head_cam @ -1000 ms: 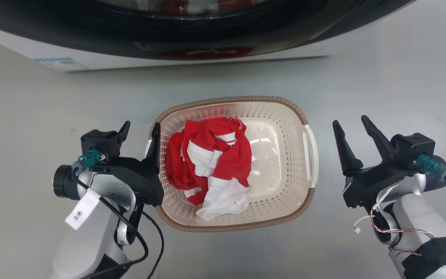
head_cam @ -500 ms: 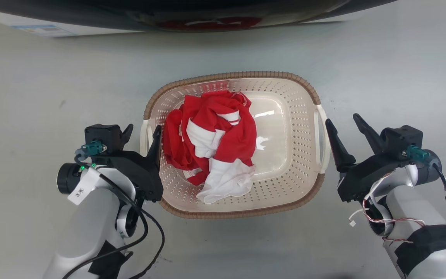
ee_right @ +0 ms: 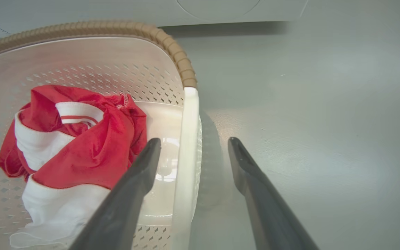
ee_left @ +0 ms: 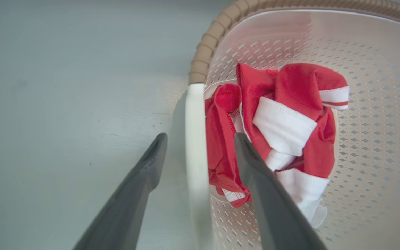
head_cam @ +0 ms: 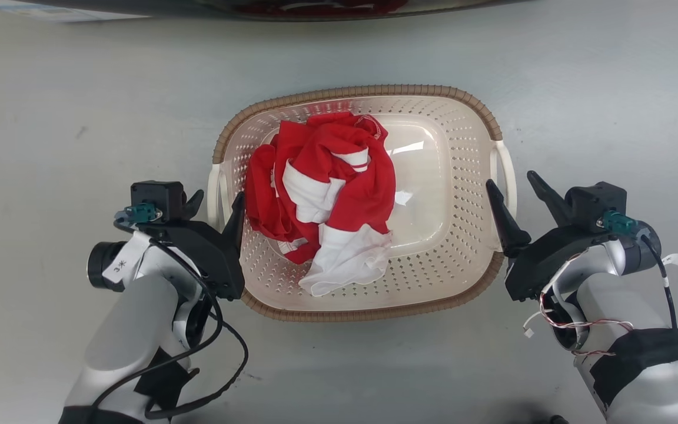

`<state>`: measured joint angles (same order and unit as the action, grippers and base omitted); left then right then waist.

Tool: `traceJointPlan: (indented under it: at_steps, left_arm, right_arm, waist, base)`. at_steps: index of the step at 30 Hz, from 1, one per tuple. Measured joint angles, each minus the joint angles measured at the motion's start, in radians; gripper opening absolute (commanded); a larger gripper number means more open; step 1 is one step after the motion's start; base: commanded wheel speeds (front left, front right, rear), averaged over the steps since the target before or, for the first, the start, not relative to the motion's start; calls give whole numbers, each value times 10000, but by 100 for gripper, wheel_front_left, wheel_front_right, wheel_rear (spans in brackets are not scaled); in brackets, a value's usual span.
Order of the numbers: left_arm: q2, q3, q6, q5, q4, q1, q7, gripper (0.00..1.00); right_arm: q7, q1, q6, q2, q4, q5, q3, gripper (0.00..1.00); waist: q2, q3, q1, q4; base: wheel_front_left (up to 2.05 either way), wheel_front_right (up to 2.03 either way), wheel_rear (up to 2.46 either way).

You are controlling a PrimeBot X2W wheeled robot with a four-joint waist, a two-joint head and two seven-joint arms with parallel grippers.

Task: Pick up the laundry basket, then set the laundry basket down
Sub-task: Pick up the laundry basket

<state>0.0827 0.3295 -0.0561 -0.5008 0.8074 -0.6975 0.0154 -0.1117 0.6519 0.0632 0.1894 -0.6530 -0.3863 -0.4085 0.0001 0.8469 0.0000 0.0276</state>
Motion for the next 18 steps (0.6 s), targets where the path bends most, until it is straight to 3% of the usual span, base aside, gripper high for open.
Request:
traceJointPlan:
  at_steps: [5, 6, 7, 18]
  left_arm:
    - [-63, 2, -151, -23, 474, -269, -8, 97]
    - [-79, -2, -155, -54, 581, -333, -8, 38]
    - [-102, -35, -157, -104, 652, -379, -12, 0]
    - [-249, -33, -414, -428, 1442, -803, -130, 0]
  right_arm:
    - [8, 151, 92, -36, -393, 0, -115, 100]
    - [19, 202, 127, -52, -447, 0, -127, 83]
    - [27, 244, 167, -69, -520, -2, -142, 0]
    - [224, 569, 408, -167, -1120, -107, -290, 0]
  waist:
    - [0, 110, -1, 39]
    - [0, 122, 0, 48]
    - [0, 130, 0, 54]
    - [-3, 165, -1, 71]
  base:
    - [0, 0, 0]
    - [0, 0, 0]
    - [0, 0, 0]
    - [0, 0, 0]
